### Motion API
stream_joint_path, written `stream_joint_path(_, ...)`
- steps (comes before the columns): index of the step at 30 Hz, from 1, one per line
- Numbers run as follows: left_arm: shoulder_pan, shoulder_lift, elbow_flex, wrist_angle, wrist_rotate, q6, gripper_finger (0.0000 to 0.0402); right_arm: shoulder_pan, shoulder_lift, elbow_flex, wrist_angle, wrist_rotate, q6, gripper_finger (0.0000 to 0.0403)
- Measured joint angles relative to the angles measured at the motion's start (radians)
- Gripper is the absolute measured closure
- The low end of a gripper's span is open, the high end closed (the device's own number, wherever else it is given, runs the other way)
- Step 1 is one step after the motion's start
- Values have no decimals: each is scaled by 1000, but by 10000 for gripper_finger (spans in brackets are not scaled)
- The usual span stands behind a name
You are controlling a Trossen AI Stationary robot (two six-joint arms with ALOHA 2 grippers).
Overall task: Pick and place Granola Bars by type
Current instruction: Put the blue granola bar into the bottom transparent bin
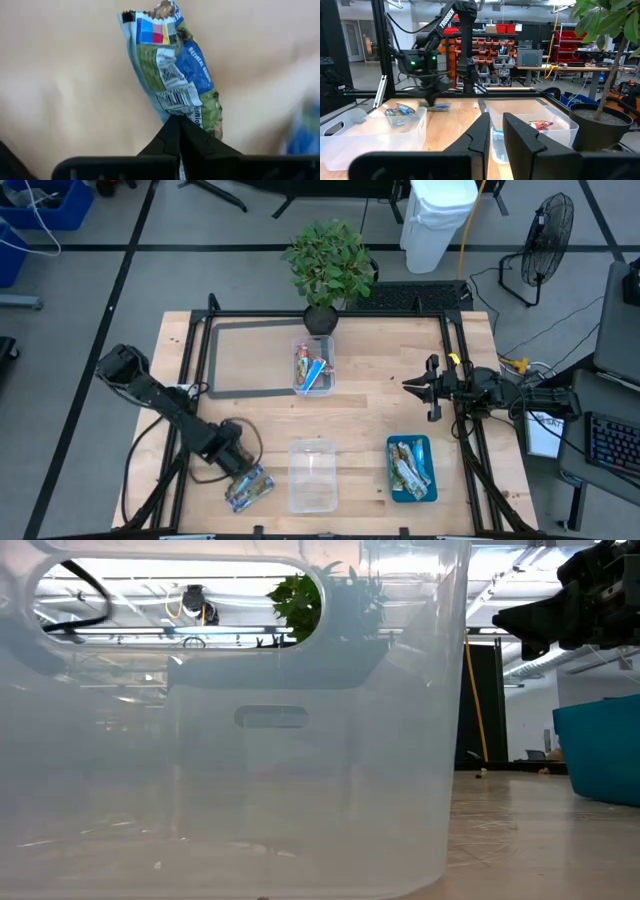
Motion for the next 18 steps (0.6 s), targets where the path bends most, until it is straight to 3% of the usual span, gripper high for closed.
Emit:
stream_joint_path(6,127,2,-4,-97,-88,178,383,0,0,0,0,0,0,359)
stream_joint_path(12,216,-21,-3,-102,-34,248,381,0,0,0,0,0,0,358)
stream_joint_path(18,241,-87,39,-93,-111,278,380,0,0,0,0,0,0,359)
